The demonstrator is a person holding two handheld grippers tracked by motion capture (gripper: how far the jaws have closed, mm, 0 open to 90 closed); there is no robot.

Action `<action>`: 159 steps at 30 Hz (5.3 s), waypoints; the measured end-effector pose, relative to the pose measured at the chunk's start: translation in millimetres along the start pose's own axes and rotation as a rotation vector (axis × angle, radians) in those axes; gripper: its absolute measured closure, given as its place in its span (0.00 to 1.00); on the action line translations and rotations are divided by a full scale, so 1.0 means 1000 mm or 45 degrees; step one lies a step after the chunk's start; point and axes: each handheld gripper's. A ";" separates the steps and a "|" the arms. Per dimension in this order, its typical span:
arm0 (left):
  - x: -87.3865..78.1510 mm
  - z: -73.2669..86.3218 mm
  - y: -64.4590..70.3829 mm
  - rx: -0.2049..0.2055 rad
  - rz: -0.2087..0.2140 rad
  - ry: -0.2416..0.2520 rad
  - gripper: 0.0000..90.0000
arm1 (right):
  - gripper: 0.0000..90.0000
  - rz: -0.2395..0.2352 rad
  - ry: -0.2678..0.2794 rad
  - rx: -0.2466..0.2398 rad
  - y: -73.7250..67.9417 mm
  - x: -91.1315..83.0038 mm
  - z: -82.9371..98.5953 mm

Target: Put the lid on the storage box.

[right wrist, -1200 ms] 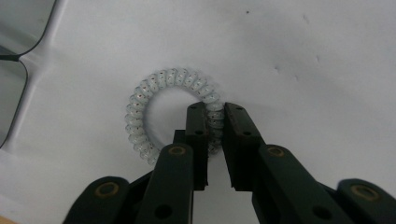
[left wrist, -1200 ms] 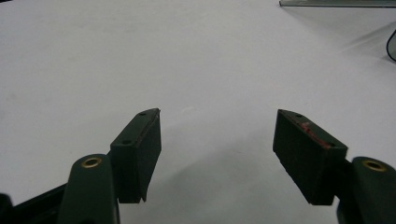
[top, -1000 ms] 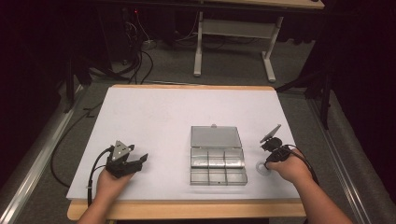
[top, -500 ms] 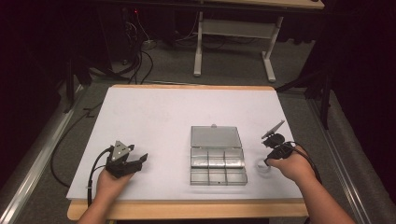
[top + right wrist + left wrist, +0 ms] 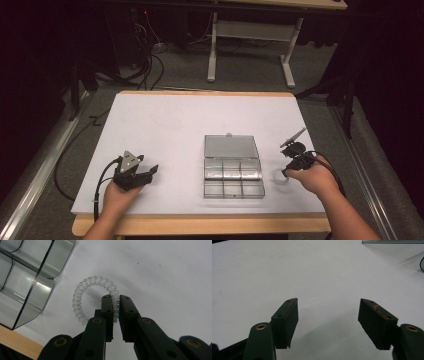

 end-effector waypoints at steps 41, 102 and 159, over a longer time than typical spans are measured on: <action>0.000 0.000 0.001 0.001 -0.002 0.005 0.37 | 0.92 -0.004 0.046 -0.108 -0.037 -0.036 -0.021; -0.001 0.000 -0.001 -0.013 0.005 0.011 0.37 | 0.92 -0.119 0.035 -0.336 -0.123 -0.001 -0.061; -0.001 0.000 -0.002 -0.019 0.009 0.014 0.36 | 0.91 -0.222 -0.027 -0.508 -0.183 0.035 -0.076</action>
Point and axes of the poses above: each handheld gripper's, and its own axes: x roughly forward along the jaws, z roughly out of its underside, y roughly to its right, and after that the axes turned 5 degrees about y, right-handed
